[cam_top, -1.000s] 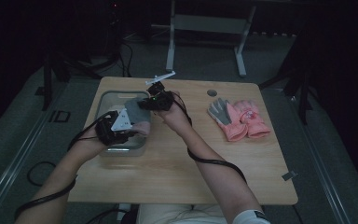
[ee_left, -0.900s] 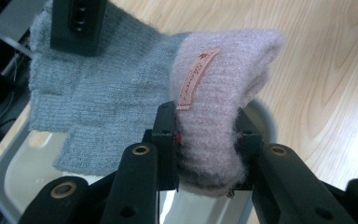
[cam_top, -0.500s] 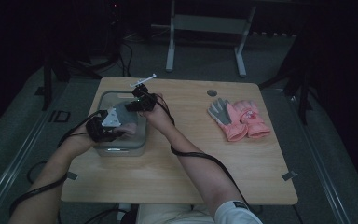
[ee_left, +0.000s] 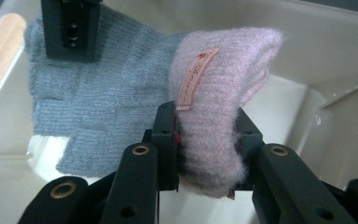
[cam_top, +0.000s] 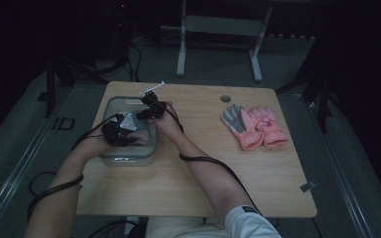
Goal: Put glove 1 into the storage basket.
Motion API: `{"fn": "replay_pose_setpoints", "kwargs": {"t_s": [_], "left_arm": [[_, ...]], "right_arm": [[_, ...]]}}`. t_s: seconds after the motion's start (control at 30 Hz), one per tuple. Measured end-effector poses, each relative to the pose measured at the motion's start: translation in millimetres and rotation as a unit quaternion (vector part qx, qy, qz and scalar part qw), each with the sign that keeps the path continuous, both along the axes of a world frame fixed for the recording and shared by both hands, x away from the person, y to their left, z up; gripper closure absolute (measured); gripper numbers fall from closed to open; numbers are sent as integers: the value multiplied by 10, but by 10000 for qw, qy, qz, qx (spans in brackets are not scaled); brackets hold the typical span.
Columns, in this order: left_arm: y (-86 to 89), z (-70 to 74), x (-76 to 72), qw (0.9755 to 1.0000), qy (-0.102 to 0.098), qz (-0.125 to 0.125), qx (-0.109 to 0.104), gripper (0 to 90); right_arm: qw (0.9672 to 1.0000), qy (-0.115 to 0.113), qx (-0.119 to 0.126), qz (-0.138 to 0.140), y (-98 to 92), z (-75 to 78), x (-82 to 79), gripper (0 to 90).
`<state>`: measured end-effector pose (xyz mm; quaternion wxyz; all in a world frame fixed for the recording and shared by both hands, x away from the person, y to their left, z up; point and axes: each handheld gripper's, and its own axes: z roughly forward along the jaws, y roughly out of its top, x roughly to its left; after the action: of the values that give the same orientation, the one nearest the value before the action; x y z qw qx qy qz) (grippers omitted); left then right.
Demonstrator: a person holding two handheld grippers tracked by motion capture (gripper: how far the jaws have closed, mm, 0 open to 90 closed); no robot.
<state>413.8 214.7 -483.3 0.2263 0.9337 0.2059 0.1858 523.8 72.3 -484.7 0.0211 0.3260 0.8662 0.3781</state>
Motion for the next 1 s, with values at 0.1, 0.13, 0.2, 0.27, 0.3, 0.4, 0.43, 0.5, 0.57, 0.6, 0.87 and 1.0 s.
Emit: {"fn": "replay_pose_setpoints", "kwargs": {"t_s": [0.1,0.13,0.2,0.27,0.3,0.4,0.43,0.5,0.57,0.6,0.87,1.0], "left_arm": [[-26,-15,48,9999,57,-28,80,691],[-34,-20,57,9999,82,-43,120,691],[-52,-31,66,9997,170,-53,174,690],[-59,-56,66,9995,221,-66,217,689],[-55,-68,70,9994,253,-62,244,688],[-48,-104,79,9990,291,-19,329,675],[-47,-113,81,9990,280,-5,334,657],[-37,-103,66,9996,120,6,260,603],[-25,-69,50,9998,23,135,116,500],[-21,-48,47,9996,-27,257,119,421],[38,182,-27,9978,35,598,-278,243],[-34,228,-76,9960,193,623,-605,150]], "right_arm": [[10000,50,14,-47,-39,-3,20,720],[9999,86,23,-61,-53,-4,26,707],[9999,51,17,-87,-85,9,26,682],[9999,-8,55,-85,-124,50,16,674],[9999,-20,122,-81,-149,78,9,673],[9996,-54,278,-74,-216,155,-32,645],[9995,-65,315,-54,-237,172,-52,634],[9994,-124,336,-13,-282,199,-93,631],[9993,-163,347,10,-340,217,-123,627],[9992,-169,355,12,-373,224,-132,626],[9986,-165,501,8,-690,264,-229,631],[9981,-274,552,83,-870,318,-338,633]]}}
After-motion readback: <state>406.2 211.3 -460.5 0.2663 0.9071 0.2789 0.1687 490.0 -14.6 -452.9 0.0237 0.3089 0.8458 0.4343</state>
